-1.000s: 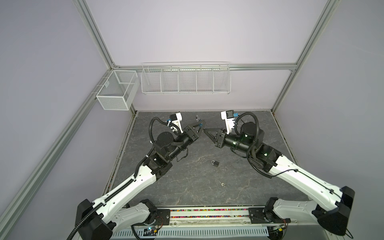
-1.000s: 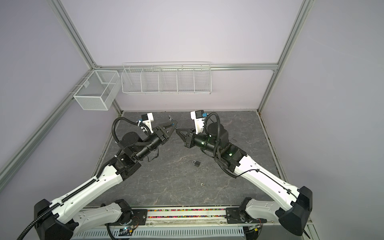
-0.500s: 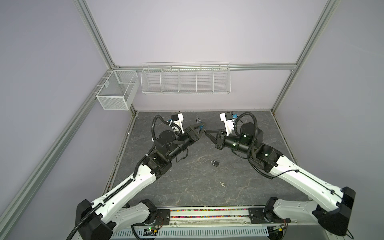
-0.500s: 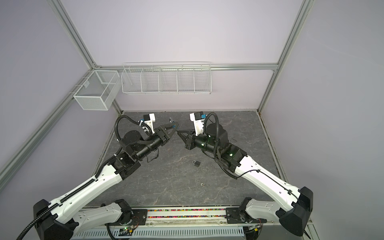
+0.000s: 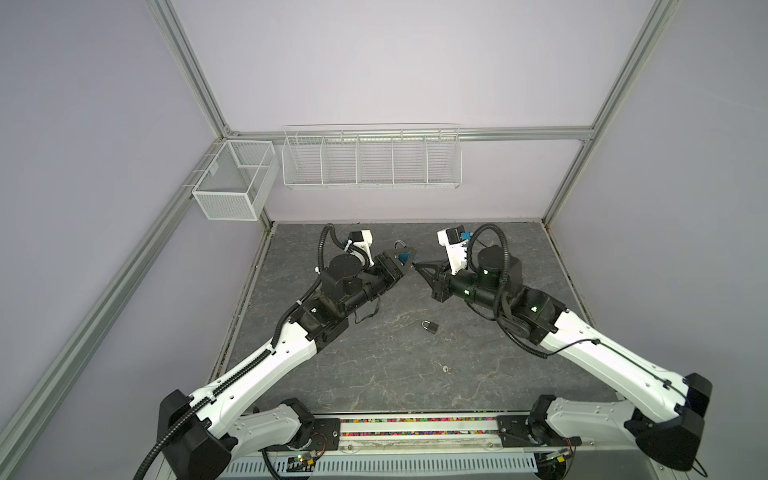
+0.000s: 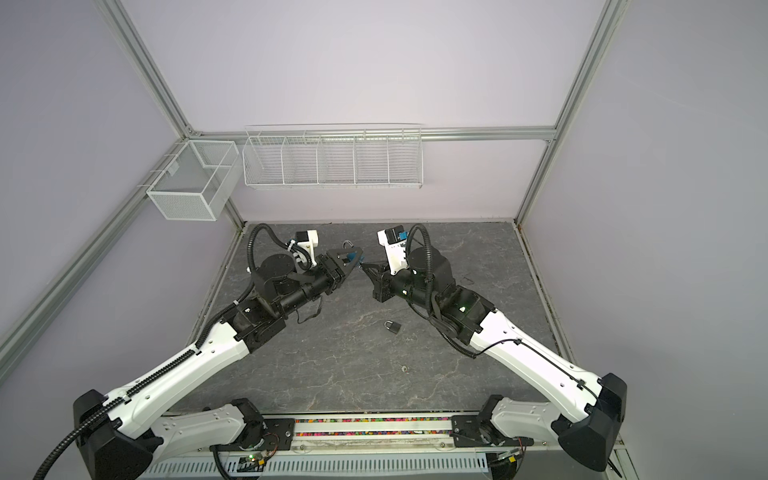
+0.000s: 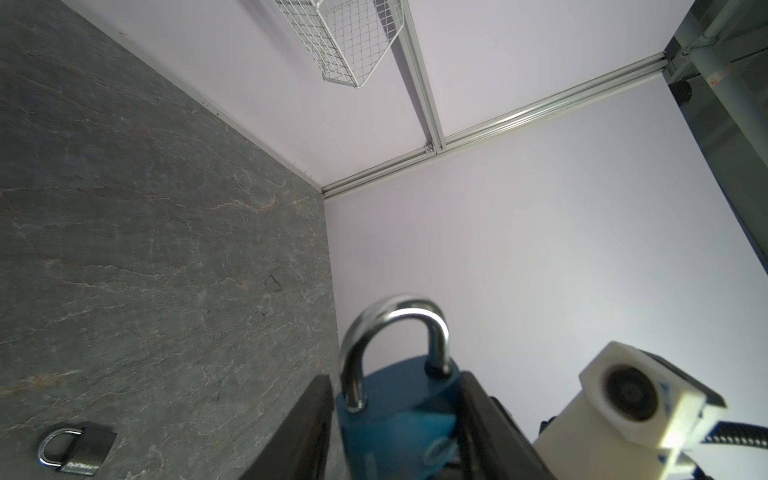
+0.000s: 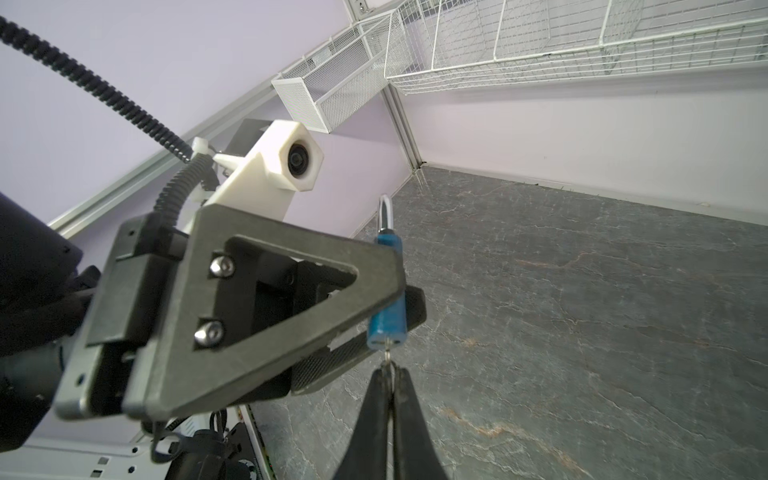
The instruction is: Unlock with the key
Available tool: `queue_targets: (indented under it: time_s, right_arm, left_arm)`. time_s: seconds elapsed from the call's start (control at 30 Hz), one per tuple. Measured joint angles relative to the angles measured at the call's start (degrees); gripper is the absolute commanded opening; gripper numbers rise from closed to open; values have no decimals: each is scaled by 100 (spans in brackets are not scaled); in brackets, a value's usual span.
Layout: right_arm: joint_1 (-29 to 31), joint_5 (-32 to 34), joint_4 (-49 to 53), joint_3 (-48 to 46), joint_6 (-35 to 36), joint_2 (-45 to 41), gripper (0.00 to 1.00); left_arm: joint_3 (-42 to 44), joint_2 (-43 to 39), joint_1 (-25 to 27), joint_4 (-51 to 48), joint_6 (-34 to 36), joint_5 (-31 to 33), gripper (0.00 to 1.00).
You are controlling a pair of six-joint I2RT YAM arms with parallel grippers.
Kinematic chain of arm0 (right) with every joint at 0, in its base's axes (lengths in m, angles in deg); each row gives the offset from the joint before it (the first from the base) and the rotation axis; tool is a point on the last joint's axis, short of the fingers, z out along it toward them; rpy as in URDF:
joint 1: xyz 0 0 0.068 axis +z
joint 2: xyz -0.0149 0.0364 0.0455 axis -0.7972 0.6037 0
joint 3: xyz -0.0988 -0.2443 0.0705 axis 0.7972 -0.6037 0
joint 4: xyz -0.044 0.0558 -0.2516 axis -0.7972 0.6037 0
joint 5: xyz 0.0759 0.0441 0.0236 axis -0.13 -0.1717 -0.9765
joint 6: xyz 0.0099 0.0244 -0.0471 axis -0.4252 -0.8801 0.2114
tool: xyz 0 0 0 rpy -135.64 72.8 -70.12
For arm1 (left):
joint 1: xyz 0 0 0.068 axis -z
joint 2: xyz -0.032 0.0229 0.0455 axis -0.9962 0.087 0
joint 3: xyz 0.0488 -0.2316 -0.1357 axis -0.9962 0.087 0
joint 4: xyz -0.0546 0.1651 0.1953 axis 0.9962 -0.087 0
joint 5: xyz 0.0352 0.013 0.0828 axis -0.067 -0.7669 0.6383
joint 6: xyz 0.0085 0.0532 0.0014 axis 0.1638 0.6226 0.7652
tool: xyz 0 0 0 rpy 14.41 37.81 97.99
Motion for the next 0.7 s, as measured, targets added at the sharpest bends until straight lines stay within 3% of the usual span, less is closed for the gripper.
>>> queue_targets:
  time_s: [0.2, 0.7]
  right_arm:
    - [26, 116, 48, 0, 166, 39, 7]
    - [175, 236, 44, 17, 319, 313, 7]
  left_arm:
    - [-28, 94, -2, -199, -173, 63, 57]
    - [-155, 186, -31, -732, -437, 306, 53]
